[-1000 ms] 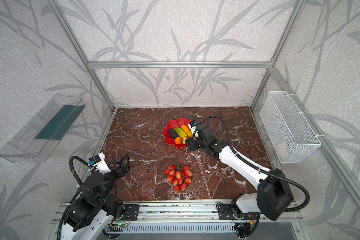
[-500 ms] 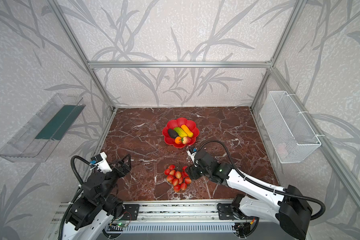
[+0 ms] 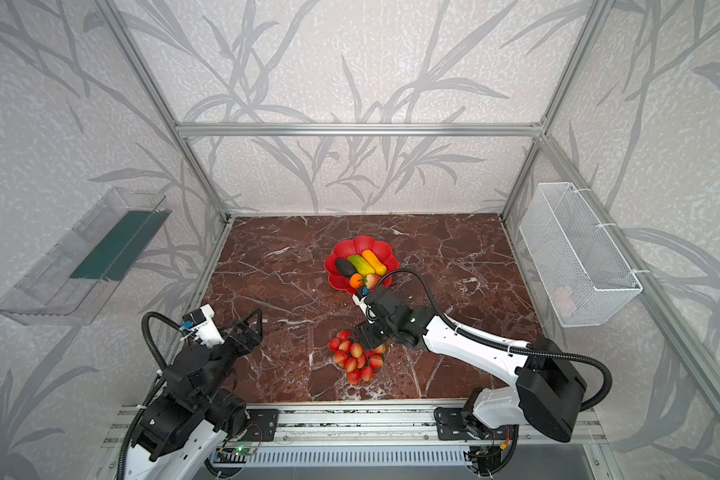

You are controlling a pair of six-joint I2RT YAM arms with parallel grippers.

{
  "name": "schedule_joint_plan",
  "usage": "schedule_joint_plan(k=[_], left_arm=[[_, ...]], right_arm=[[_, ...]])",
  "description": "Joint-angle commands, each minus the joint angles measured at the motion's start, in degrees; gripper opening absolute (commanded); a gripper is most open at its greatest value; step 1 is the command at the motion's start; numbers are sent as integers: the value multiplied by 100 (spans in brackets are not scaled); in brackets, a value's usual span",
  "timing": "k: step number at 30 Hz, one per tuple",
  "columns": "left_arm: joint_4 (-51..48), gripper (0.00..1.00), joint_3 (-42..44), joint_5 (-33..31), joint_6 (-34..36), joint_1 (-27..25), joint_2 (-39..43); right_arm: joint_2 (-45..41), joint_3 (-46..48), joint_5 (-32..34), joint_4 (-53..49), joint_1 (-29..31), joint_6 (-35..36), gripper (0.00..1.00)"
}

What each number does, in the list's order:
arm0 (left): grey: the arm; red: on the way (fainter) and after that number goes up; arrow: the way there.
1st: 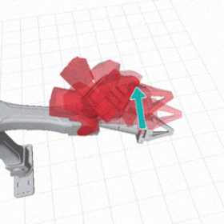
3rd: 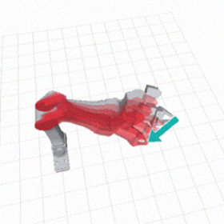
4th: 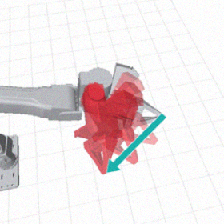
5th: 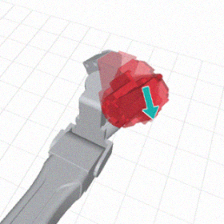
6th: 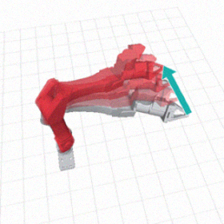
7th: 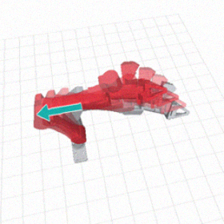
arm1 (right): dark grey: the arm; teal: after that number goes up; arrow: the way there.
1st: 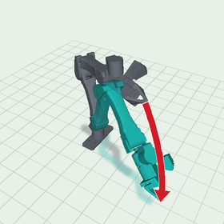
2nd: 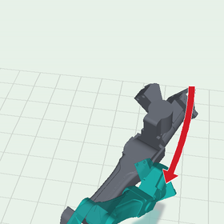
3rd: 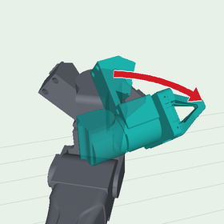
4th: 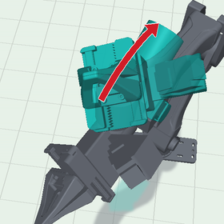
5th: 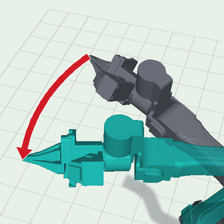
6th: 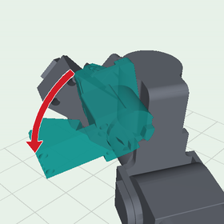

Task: Place and organize the fake fruits in the fruit bowl
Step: 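Lower the right gripper onto the lychee bunch stems and grasp, then lift the lychee bunch into the red bowl and open the right gripper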

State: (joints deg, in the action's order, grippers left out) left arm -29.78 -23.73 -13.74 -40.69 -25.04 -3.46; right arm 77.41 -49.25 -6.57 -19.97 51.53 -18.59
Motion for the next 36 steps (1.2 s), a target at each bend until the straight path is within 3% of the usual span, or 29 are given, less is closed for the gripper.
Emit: schedule_joint_plan(k=[1, 9, 18, 20, 24, 26, 36], left_arm=[[-2, 91, 16, 29, -84, 17, 0], [163, 91, 144, 73, -134, 23, -22], [160, 91, 126, 62, -107, 21, -31], [139, 91, 99, 38, -81, 17, -31], [130, 91, 97, 38, -71, 17, -31], [130, 91, 111, 38, -71, 24, -27], [139, 91, 119, 38, -71, 21, -31]], right_arm=[[-197, 270, 150, -271, 39, -131, 62], [-450, 704, 228, -117, 42, -325, 59], [-158, 687, 117, 214, 41, -385, 38], [-115, 639, 77, 205, 56, -380, 40], [31, 536, 53, 55, 95, -358, 56], [63, 563, 58, 81, 111, -378, 55], [-225, 303, 205, 160, 113, -308, 23]])
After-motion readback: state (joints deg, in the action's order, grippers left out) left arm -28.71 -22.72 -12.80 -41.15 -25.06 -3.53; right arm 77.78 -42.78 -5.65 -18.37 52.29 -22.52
